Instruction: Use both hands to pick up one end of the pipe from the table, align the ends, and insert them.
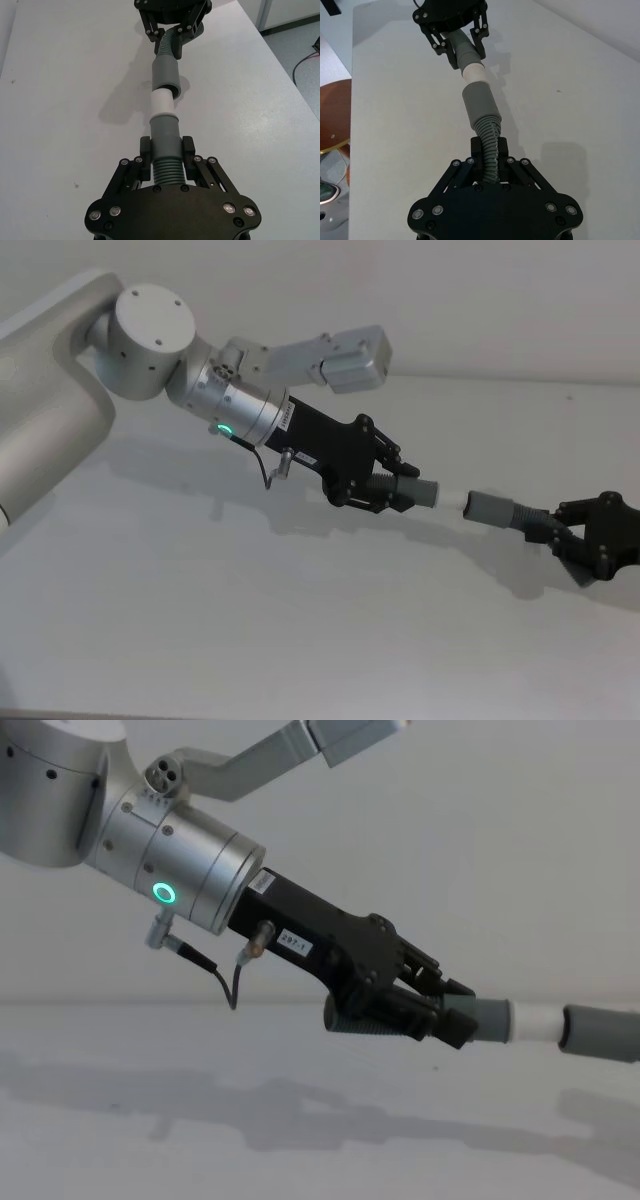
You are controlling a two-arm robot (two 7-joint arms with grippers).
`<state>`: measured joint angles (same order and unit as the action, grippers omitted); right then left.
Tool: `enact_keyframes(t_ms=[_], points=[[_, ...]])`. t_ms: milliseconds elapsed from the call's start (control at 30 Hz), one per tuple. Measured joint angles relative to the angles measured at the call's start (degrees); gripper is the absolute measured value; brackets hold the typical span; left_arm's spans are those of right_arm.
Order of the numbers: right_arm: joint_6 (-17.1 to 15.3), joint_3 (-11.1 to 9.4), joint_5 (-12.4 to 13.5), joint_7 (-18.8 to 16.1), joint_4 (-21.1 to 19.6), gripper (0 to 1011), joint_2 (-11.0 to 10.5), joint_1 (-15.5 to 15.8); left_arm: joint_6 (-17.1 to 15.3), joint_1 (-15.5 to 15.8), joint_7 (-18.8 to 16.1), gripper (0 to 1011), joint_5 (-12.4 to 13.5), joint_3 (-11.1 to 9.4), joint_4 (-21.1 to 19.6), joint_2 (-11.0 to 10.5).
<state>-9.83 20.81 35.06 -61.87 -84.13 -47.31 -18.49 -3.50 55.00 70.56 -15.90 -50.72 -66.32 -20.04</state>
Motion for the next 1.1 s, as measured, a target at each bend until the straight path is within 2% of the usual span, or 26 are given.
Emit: enact_keyframes(t_ms=[1100], points=[[-0.1,0.6,0.6,0.1,0.5,165,0.0,-0.7,0.8,0.5,0.5,356,-0.8,-0.5,0.9,0.3]])
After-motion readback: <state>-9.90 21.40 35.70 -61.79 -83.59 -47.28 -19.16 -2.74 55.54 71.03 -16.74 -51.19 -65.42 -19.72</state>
